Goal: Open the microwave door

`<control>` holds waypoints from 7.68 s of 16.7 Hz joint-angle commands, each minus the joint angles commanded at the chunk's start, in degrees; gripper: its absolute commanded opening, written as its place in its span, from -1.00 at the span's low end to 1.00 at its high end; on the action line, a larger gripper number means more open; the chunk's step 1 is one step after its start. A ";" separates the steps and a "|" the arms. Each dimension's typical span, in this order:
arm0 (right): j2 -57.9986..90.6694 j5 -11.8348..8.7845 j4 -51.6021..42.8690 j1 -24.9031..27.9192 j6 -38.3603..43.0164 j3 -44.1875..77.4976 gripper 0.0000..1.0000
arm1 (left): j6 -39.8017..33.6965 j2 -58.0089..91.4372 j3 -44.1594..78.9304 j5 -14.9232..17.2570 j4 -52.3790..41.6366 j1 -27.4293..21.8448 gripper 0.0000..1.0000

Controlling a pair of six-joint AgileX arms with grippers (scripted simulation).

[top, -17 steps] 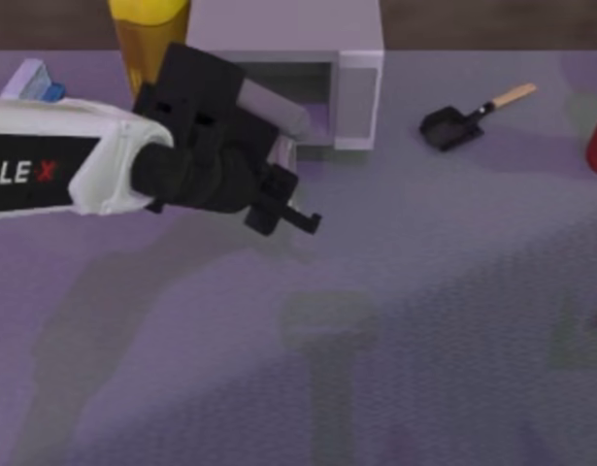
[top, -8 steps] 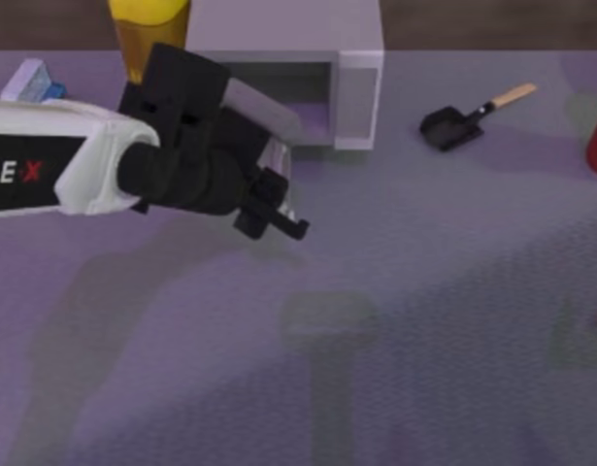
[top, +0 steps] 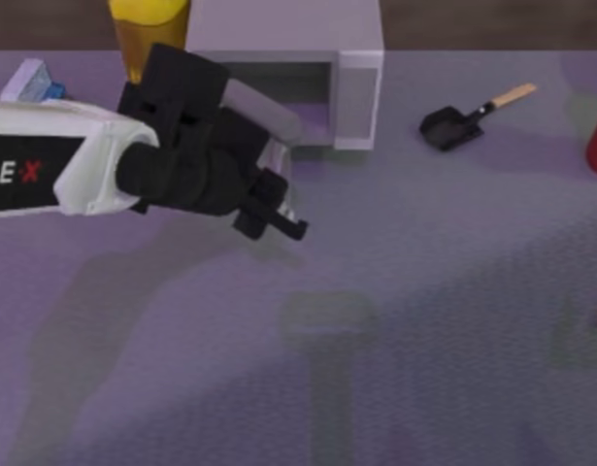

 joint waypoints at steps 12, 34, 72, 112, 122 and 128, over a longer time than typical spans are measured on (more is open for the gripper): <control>0.00 0.00 0.00 0.00 0.00 0.00 1.00 | 0.00 0.00 0.00 0.00 0.00 0.00 -1.00; 0.00 0.00 0.00 0.00 0.00 0.00 1.00 | 3.88 -0.88 -0.99 3.07 -0.79 1.67 -1.00; 0.00 0.00 0.00 0.00 0.00 0.00 1.00 | 8.05 -1.58 -1.67 6.21 -1.98 3.46 -1.00; 0.00 0.00 0.00 0.00 0.00 0.00 1.00 | 11.79 -1.99 -1.97 8.87 -3.32 5.06 -1.00; 0.00 0.00 0.00 0.00 0.00 0.00 1.00 | 15.54 -2.23 -1.98 11.41 -4.89 6.62 -1.00; 0.00 0.00 0.00 0.00 0.00 0.00 1.00 | 15.83 -2.23 -2.00 11.56 -5.03 6.75 -1.00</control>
